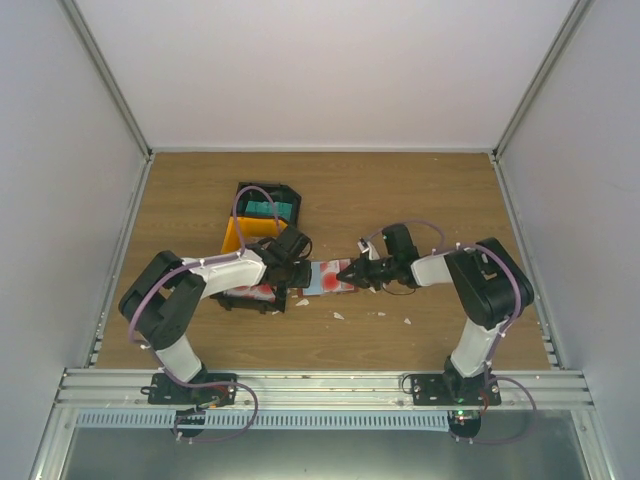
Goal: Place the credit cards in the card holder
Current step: Insert the credit card into the card holder.
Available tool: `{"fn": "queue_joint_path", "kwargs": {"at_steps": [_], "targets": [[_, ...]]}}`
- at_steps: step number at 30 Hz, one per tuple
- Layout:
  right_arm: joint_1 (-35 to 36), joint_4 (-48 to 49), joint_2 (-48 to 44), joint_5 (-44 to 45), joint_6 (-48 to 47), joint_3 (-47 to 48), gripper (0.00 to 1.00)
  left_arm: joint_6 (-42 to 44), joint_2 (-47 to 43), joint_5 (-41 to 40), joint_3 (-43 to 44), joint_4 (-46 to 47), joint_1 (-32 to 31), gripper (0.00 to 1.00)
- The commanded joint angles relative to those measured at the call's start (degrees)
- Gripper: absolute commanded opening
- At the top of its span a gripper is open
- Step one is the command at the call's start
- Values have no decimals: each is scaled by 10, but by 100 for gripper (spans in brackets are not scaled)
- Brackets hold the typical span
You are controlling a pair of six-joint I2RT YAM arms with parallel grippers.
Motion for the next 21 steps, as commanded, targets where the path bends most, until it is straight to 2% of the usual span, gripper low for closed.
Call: {"fn": "queue_joint_path", "kwargs": {"at_steps": [1, 4, 7, 21], "targets": [[3, 5, 24, -9, -5, 13, 0, 2, 24, -9, 5, -23, 4, 34], [7, 1, 38, -13, -13, 21, 1, 2, 29, -6, 4, -22, 4, 25], [15, 1, 48, -14, -18, 27, 0, 2, 30, -2, 3, -20, 4, 21], [61, 42, 86, 37, 19, 42, 0, -8, 31, 8, -5, -7, 4, 24]]}}
